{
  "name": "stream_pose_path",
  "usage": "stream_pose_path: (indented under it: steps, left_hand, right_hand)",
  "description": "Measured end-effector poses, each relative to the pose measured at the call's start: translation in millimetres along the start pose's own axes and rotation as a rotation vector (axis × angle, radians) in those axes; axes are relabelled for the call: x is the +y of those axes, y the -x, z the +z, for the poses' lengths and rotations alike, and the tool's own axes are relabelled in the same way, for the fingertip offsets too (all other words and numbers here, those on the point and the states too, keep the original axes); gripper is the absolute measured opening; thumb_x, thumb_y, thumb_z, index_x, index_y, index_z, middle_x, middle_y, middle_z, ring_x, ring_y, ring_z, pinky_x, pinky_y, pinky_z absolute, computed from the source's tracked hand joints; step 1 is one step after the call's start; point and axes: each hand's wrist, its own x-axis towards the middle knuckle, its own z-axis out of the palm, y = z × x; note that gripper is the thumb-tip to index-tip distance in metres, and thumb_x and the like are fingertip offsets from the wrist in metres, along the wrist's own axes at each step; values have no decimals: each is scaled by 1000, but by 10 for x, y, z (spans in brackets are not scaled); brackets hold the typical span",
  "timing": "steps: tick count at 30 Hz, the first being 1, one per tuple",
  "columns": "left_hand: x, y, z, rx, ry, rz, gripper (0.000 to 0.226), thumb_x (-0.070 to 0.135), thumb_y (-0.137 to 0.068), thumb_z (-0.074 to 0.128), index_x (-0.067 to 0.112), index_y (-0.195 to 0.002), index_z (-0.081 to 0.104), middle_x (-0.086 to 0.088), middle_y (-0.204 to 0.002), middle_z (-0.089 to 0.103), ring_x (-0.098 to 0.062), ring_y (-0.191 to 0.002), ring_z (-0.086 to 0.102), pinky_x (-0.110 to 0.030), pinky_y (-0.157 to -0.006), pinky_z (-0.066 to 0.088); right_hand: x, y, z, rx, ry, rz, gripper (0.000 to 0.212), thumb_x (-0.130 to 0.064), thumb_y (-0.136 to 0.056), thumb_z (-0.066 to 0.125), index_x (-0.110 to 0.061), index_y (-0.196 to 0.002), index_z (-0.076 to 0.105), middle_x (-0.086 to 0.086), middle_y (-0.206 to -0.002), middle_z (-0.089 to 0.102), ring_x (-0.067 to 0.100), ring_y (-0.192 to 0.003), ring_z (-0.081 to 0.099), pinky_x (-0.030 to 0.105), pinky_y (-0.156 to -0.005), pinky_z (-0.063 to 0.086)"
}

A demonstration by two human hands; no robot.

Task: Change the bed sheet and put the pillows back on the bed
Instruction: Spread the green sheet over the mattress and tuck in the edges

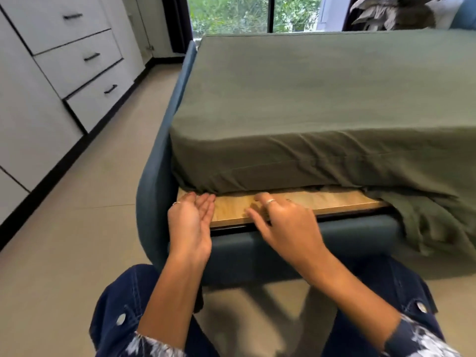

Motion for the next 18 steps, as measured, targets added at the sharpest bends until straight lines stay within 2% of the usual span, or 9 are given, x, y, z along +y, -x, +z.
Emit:
stream_pose_path:
  steps: [2, 4, 5, 7, 9, 11, 15, 18]
  left_hand:
    - [20, -77, -32, -35, -217, 95, 37, 0, -99, 41, -5, -136, 43, -20, -115, 63, -24, -104, 64, -26, -91, 51]
    - [62, -162, -87, -29, -689, 281, 31, 0, -91, 55, -2, -122, 57, -7, -91, 69, -16, -90, 67, -20, -76, 51]
    - [88, -198, -109, 4, -965, 400, 24, 4, -88, 61, 0, -111, 64, -1, -79, 67, -15, -84, 66, -18, -70, 46]
    - [129, -240, -123, 50, -1300, 580, 11, 13, -84, 67, 3, -89, 66, -1, -70, 63, -19, -78, 62, -22, -65, 41]
    - [125, -268, -99, 59, -1394, 617, 20, 21, -82, 70, 2, -82, 64, -11, -80, 64, -28, -80, 62, -30, -66, 44]
    - [82, -309, -88, 71, -1392, 633, 23, 24, -81, 71, 3, -77, 61, -14, -82, 63, -30, -78, 61, -32, -64, 42]
    - [50, -322, -91, 85, -1341, 726, 23, 15, -79, 67, 5, -62, 56, -10, -61, 60, -30, -64, 59, -34, -61, 46]
    - [50, -306, -71, 113, -1290, 744, 21, 9, -79, 65, 4, -61, 56, -4, -57, 56, -26, -59, 55, -32, -60, 42]
  right_hand:
    - [-211, -135, 124, 11, 53, 8, 28, -42, -83, 69, -15, -91, 66, 2, -70, 67, 22, -55, 65, 26, -41, 43]
    - [-355, -249, 217, 26, 86, 38, 34, -42, -75, 77, -12, -87, 67, 4, -64, 66, 24, -49, 64, 27, -38, 42]
    - [-399, -291, 253, 35, 123, 55, 36, -42, -70, 81, -12, -84, 67, 4, -61, 64, 24, -45, 62, 25, -36, 41]
    - [-440, -342, 268, 63, 199, 104, 38, -41, -62, 87, -13, -78, 67, 1, -54, 62, 22, -39, 60, 20, -34, 35]
    - [-400, -355, 245, 103, 205, 138, 39, -41, -61, 87, -12, -77, 66, 2, -50, 61, 23, -37, 59, 19, -33, 32]
    - [-320, -335, 257, 133, 213, 142, 38, -40, -62, 86, -11, -75, 65, 3, -50, 60, 24, -37, 58, 19, -34, 31]
    - [-291, -344, 322, 102, 257, 136, 27, -27, -64, 87, -15, -67, 63, 1, -52, 60, 21, -37, 58, 18, -36, 28]
    - [-341, -396, 364, 109, 228, 116, 20, -19, -62, 81, -16, -67, 62, -1, -53, 59, 21, -39, 58, 18, -38, 27]
